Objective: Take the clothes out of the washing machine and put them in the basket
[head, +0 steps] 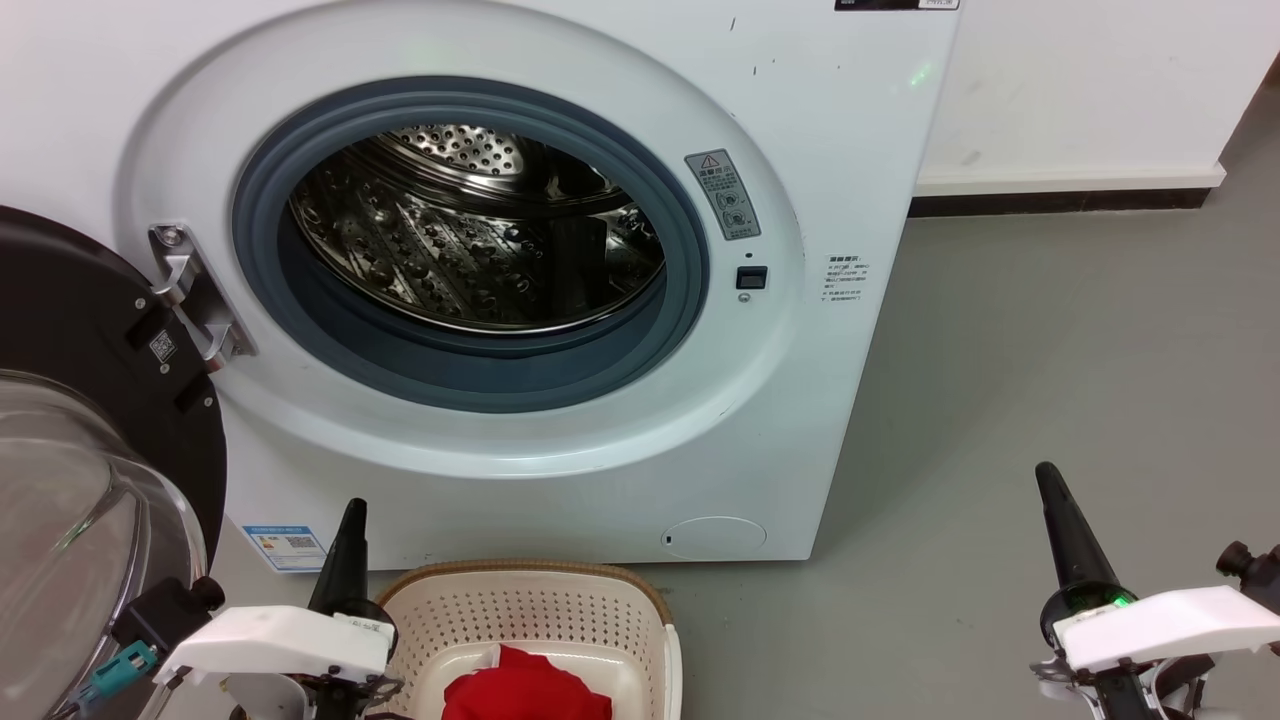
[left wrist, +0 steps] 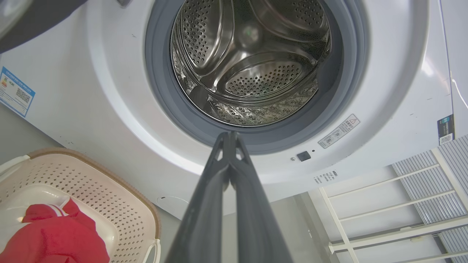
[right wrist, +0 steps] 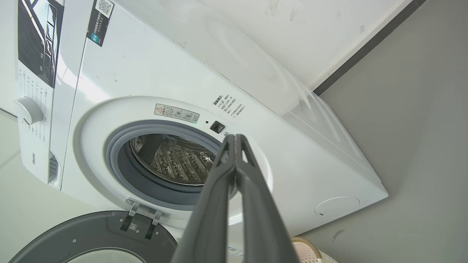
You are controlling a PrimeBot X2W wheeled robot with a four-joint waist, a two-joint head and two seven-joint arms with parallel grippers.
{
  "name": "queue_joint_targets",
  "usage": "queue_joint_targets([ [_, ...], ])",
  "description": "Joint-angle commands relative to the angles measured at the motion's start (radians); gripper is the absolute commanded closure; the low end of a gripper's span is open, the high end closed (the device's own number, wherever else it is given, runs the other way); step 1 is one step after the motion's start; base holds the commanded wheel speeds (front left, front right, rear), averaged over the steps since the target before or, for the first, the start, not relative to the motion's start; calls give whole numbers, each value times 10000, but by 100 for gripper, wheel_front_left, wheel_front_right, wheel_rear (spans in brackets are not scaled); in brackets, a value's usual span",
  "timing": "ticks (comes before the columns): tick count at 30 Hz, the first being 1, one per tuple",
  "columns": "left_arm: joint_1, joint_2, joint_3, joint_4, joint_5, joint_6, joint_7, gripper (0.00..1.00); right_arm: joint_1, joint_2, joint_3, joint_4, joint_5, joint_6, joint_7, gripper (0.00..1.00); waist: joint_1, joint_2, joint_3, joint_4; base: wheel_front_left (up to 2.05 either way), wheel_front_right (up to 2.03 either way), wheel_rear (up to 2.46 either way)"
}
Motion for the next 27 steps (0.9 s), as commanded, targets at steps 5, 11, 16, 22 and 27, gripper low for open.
queue_joint_targets([
  [5, -291, -33, 117, -6, -686, -115, 160, 100, -309, -76, -67, 72, 749, 1, 94, 100, -1, 0, 8, 29, 0, 0, 0],
  [11, -351, -60, 204, 80, -1331, -193, 300, 100, -368, -78, -120, 216, 1431, 2, 188, 100, -1, 0, 18, 64, 0, 0, 0],
  [16, -370, -80, 268, 142, -1838, -240, 407, 100, -434, -76, -168, 324, 1972, 2, 264, 100, -1, 0, 26, 92, 0, 0, 0],
  [22, -424, -104, 334, 218, -2422, -307, 532, 100, -494, -73, -221, 450, 2587, 2, 349, 100, -1, 0, 35, 127, 0, 0, 0],
  [27, -482, -134, 422, 305, -3065, -377, 686, 100, -563, -65, -284, 594, 3256, 2, 454, 100, -1, 0, 47, 167, 0, 0, 0],
])
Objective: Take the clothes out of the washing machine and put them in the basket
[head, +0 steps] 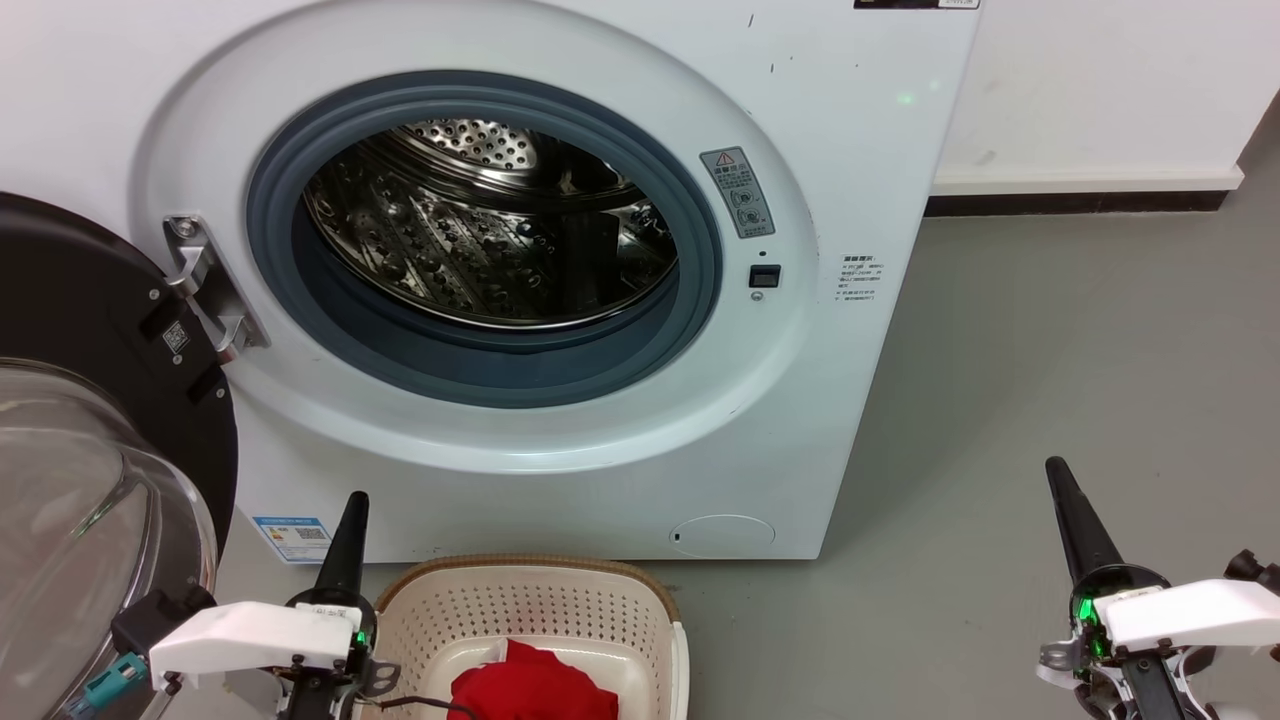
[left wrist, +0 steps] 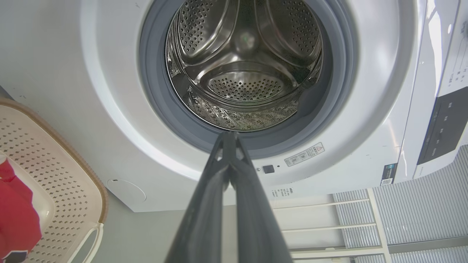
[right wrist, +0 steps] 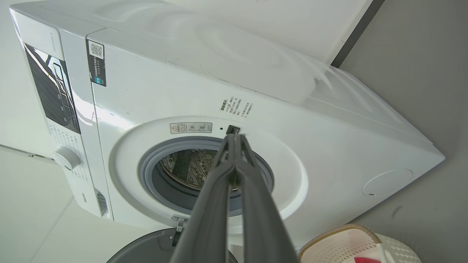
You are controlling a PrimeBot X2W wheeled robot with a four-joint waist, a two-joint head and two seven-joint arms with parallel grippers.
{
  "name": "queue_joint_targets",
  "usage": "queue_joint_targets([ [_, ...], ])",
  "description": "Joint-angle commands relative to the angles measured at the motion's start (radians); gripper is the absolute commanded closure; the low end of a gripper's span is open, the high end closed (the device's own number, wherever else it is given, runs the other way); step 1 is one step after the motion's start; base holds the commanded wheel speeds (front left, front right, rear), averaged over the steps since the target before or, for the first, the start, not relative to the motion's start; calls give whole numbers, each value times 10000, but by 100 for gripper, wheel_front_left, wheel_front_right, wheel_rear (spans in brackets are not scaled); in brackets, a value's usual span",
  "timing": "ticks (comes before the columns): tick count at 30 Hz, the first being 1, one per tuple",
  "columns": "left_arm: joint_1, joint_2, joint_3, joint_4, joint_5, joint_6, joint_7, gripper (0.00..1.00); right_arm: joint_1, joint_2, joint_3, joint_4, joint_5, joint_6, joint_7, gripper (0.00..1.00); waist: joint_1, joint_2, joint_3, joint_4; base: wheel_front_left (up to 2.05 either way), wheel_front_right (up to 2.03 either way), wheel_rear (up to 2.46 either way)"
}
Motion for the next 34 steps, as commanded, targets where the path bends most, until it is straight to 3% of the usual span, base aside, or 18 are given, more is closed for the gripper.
queue_joint_targets([
  [1, -236, 6, 59, -21, -217, -59, 81, 100, -213, -44, -39, 16, 243, 2, 45, 100, 0, -1, 2, 7, 0, 0, 0],
  [34, -398, -126, 405, 342, -2917, -369, 666, 100, -528, 37, -347, 615, 3034, 1, 515, 100, 0, -1, 58, 209, 0, 0, 0],
])
